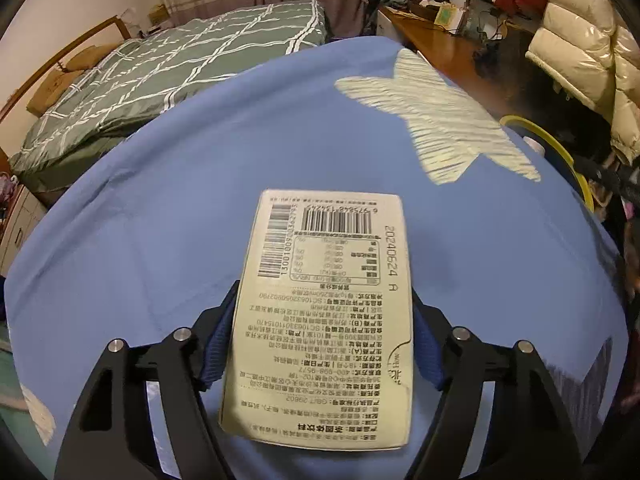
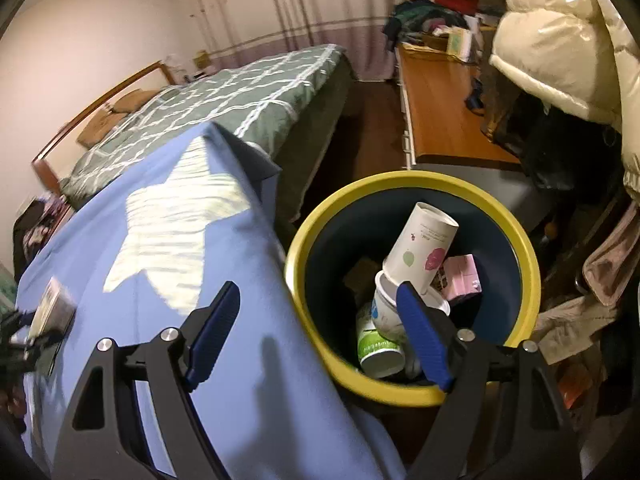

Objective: Collect trash
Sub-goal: 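Grasp the pale green box with the left gripper, then carry the green box with the left gripper into the bin and release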

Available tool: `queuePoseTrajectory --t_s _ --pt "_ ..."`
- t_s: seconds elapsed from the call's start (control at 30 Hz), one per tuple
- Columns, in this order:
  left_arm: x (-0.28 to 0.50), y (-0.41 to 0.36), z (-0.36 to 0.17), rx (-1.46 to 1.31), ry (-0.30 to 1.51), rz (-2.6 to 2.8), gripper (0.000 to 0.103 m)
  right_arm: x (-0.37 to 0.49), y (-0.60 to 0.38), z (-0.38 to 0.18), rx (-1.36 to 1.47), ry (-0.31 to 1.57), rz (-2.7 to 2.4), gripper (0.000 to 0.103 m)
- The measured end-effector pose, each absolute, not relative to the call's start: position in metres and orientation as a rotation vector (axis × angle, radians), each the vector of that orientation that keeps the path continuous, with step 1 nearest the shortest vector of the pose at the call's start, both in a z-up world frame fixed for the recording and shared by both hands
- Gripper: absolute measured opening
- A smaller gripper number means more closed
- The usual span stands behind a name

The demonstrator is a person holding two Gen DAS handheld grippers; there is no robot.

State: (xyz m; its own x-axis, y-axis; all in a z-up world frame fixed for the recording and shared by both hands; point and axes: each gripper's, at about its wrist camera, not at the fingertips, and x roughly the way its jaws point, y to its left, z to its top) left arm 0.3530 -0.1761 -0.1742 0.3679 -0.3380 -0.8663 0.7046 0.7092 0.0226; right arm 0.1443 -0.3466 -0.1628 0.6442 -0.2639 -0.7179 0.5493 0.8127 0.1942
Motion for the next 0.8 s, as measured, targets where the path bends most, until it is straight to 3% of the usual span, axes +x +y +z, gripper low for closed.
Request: queuePoseTrajectory --t_s 0.43,0.8 --pt "0.289 -0.334 -0.127 0.441 0.902 -0.879 0.072 0.055 -0.364 -0.136 0.399 0.635 -0.493 0.076" --pt "0.242 -0.492 -0.137 0.542 0.904 -1.012 0.073 -0.005 -0.408 -0.139 0.502 0.599 -0.569 0.076"
